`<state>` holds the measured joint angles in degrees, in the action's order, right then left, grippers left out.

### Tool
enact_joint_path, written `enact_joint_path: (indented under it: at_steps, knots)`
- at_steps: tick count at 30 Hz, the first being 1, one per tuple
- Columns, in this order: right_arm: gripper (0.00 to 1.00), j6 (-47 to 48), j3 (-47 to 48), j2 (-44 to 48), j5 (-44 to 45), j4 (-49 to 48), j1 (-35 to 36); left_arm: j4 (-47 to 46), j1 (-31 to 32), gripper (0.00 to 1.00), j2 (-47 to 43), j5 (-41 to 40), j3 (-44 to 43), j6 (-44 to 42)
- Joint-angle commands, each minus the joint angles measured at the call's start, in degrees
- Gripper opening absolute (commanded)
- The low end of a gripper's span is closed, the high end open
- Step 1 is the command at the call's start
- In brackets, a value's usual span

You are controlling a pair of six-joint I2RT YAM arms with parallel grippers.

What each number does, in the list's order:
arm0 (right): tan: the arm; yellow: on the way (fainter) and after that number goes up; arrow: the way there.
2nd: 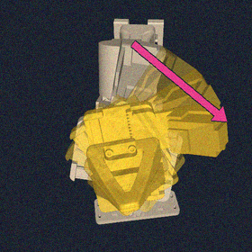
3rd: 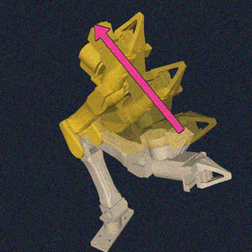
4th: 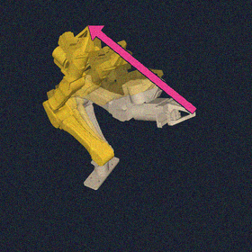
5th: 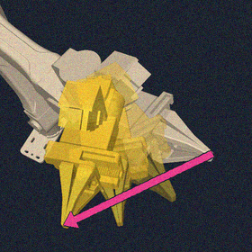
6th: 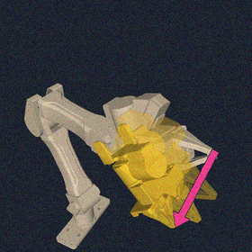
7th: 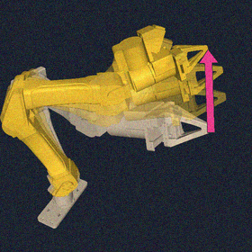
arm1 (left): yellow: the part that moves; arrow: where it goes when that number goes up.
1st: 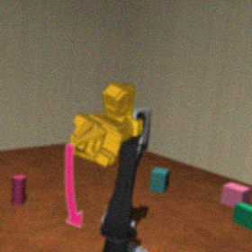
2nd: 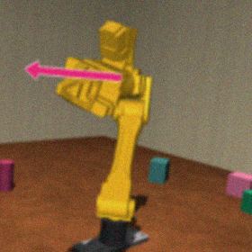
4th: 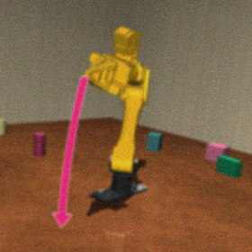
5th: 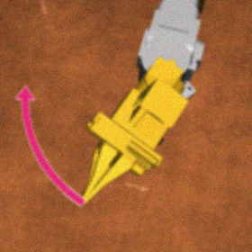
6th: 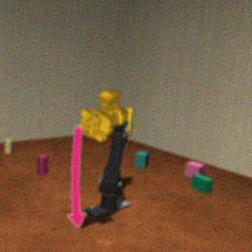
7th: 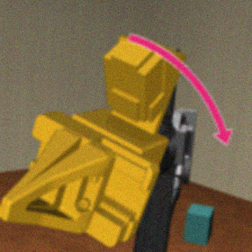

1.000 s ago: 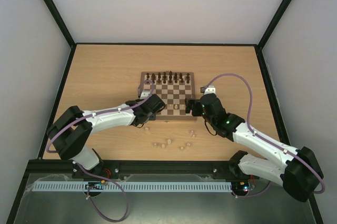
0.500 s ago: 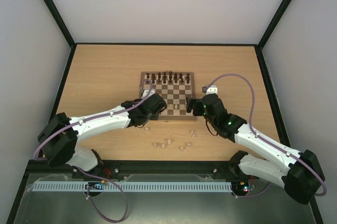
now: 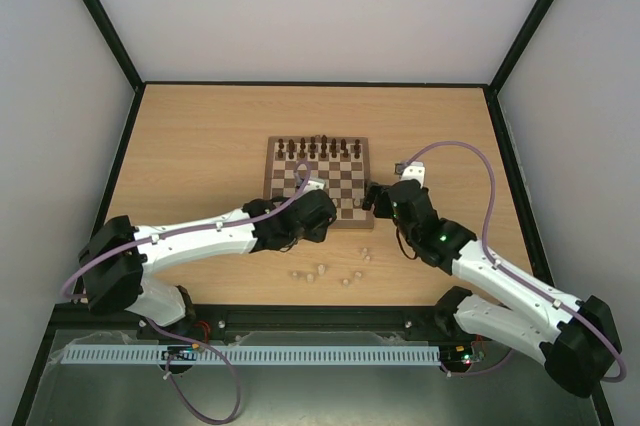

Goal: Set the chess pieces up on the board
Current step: Move the chess piece to the center of the board.

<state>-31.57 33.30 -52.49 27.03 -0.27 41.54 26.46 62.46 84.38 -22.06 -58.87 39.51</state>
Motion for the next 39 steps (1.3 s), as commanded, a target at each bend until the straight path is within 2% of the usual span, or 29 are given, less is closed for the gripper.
enact_joint_path:
  at_steps: [1, 11, 16, 30, 39]
  knots:
    - [0.99, -1.72, 1.09, 1.70, 5.65, 3.03, -0.16, -0.30, 1.79, 0.66, 0.66, 2.14, -0.95, -1.89]
    - [0.99, -3.48, 0.35, 5.38, 11.04, 5.22, -0.19, -3.41, 4.41, 0.69, 4.27, 8.08, -3.13, -4.51]
    - [0.99, -3.83, 0.77, 5.95, 10.60, 5.68, -0.18, -3.19, 4.66, 0.69, 8.55, 8.49, -5.44, -4.04]
    - [0.98, -4.37, 0.36, 9.12, 12.54, 6.83, -0.15, -3.98, 6.88, 0.69, 11.18, 11.25, -8.94, -4.74]
    - [0.99, -4.33, 0.35, 9.14, 12.77, 6.89, -0.26, -3.34, 7.64, 0.67, 16.09, 12.40, -11.72, -5.49]
